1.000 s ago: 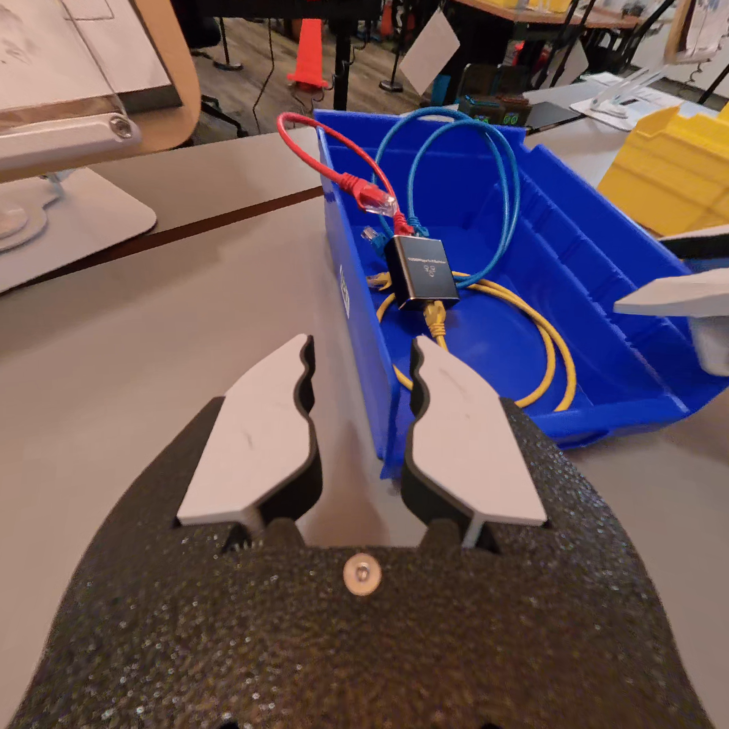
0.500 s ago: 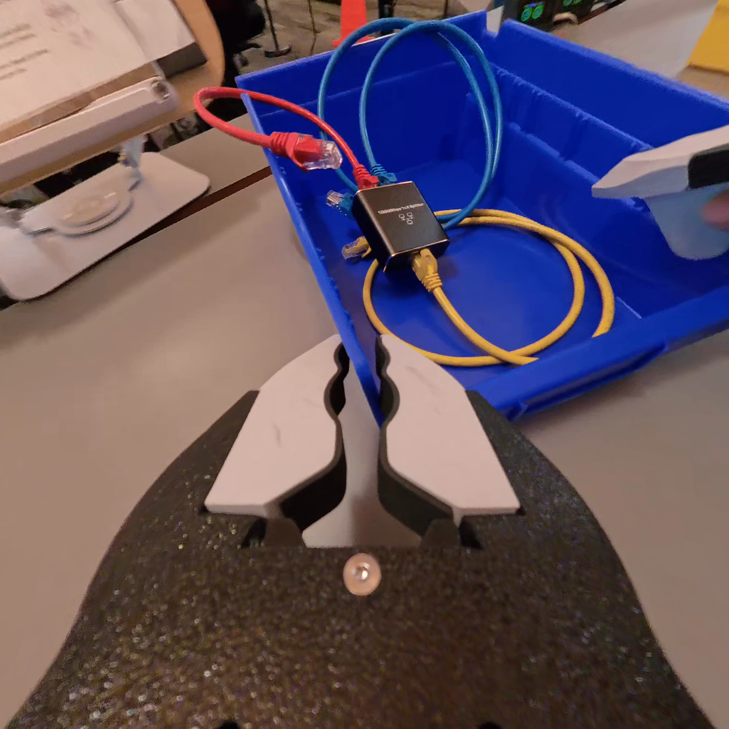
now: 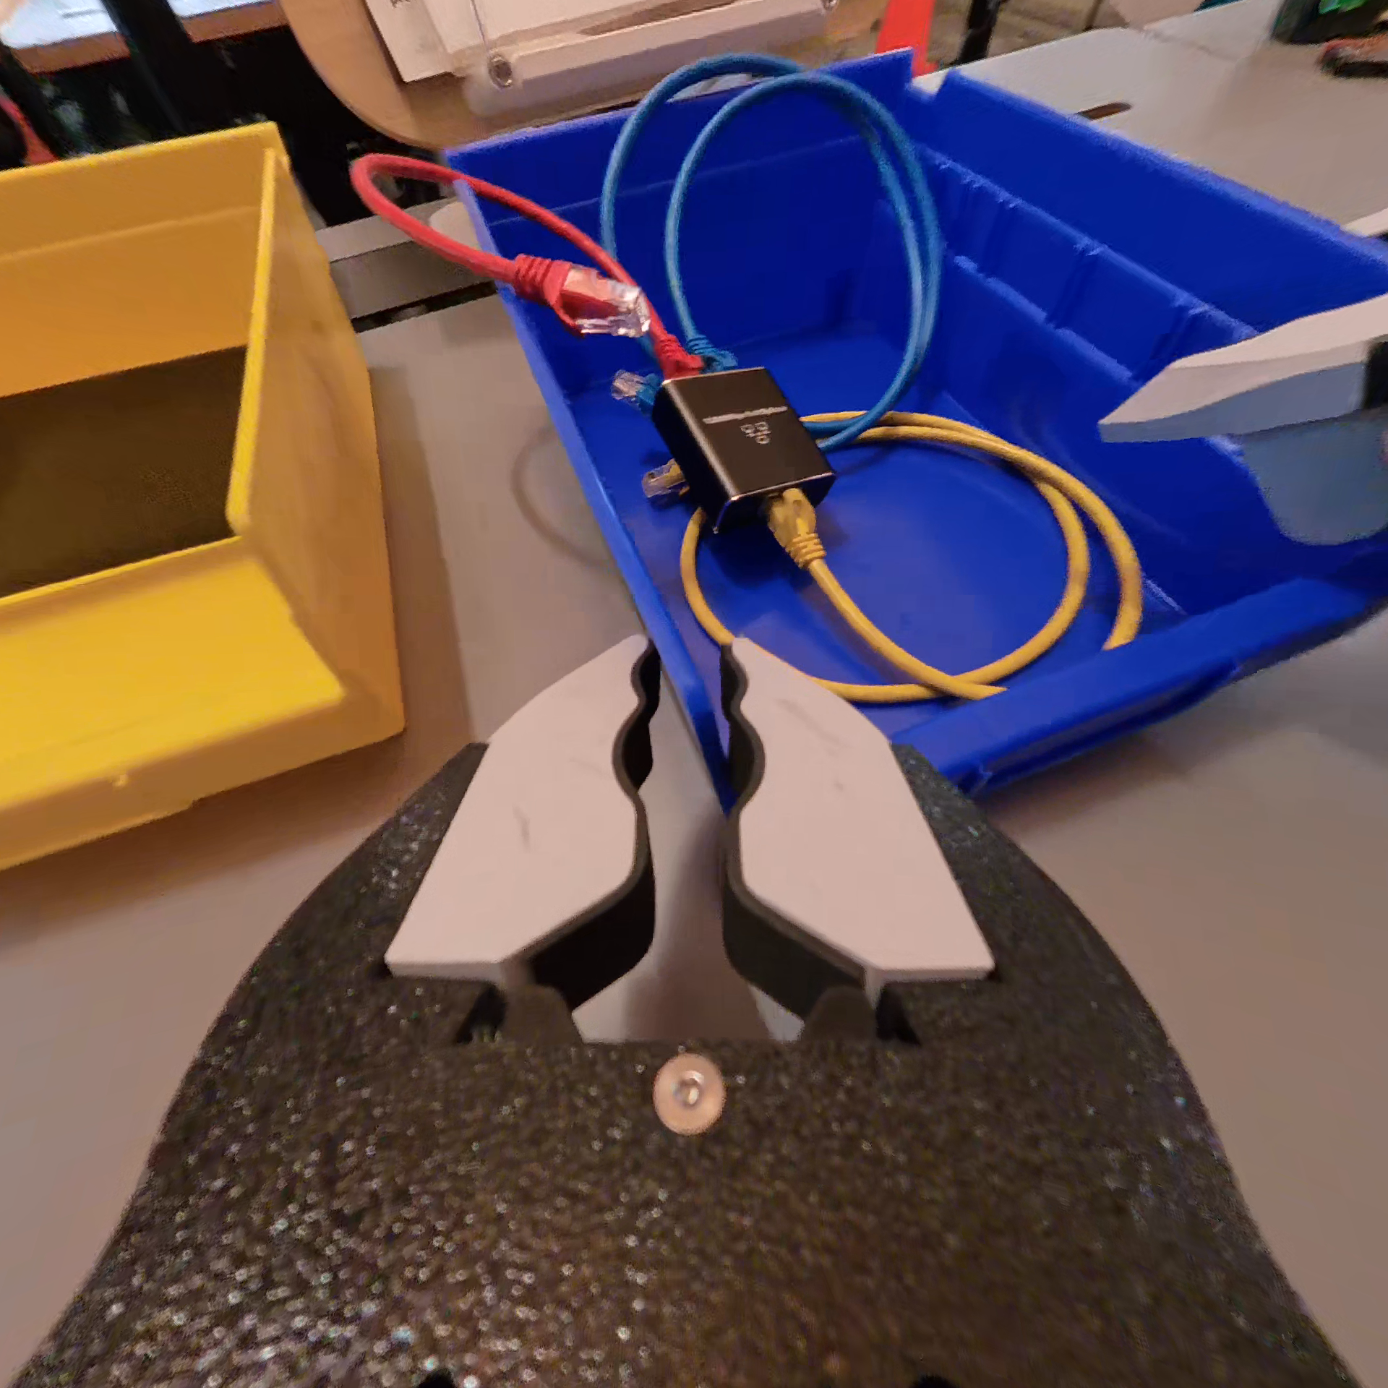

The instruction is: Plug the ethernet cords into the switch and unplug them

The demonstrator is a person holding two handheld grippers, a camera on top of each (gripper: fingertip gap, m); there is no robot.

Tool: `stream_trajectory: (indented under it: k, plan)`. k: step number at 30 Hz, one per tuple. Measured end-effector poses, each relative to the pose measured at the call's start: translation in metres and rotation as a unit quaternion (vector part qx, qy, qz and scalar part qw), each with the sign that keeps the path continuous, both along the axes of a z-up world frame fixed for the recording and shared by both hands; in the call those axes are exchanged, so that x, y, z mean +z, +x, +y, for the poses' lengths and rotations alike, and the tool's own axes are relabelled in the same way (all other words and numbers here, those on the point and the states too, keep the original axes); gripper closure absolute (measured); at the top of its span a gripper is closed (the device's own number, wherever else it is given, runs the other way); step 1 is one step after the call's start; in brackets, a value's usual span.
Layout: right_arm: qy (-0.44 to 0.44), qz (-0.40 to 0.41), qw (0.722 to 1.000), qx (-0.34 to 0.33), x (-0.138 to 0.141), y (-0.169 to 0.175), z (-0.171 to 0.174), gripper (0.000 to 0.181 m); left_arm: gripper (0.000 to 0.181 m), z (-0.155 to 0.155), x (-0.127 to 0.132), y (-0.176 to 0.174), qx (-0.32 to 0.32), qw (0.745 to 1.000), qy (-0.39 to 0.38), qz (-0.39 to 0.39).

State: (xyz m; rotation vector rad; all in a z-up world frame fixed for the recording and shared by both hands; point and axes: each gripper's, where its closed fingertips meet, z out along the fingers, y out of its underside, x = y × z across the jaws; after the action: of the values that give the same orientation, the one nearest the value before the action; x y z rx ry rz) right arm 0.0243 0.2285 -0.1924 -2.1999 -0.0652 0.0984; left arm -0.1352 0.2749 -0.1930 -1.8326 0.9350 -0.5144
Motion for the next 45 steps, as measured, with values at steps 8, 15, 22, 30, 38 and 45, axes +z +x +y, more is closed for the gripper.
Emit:
stream_trajectory:
  k: [8, 15, 22, 30, 38, 45]
  plan:
    - [0.074, -0.108, 0.991, -0.003, 0.076, 0.033, 0.003, 0.096, 0.117, 0.096, 0.076, -0.113, 0.089, 0.992, 0.024, -0.087]
    - [0.096, -0.054, 0.993, 0.04, 0.084, -0.003, 0.015, 0.098, 0.107, 0.233, 0.025, -0.196, 0.174, 0.984, -0.026, 0.028]
    - [0.107, -0.015, 0.992, 0.067, 0.079, -0.031, 0.027, 0.094, 0.177, 0.247, -0.001, -0.181, 0.175, 0.978, -0.088, -0.071]
    - [0.125, 0.001, 0.987, 0.106, 0.087, -0.066, 0.049, 0.092, 0.178, 0.215, 0.027, -0.216, 0.323, 0.928, -0.069, -0.172]
    - [0.238, 0.059, 0.961, 0.131, 0.151, -0.119, 0.089, 0.091, 0.178, 0.156, 0.154, -0.225, 0.358, 0.903, 0.089, -0.222]
    - [0.326, 0.1, 0.929, 0.141, 0.181, -0.137, 0.092, 0.117, 0.178, 0.102, 0.23, -0.145, 0.282, 0.903, 0.184, -0.266]
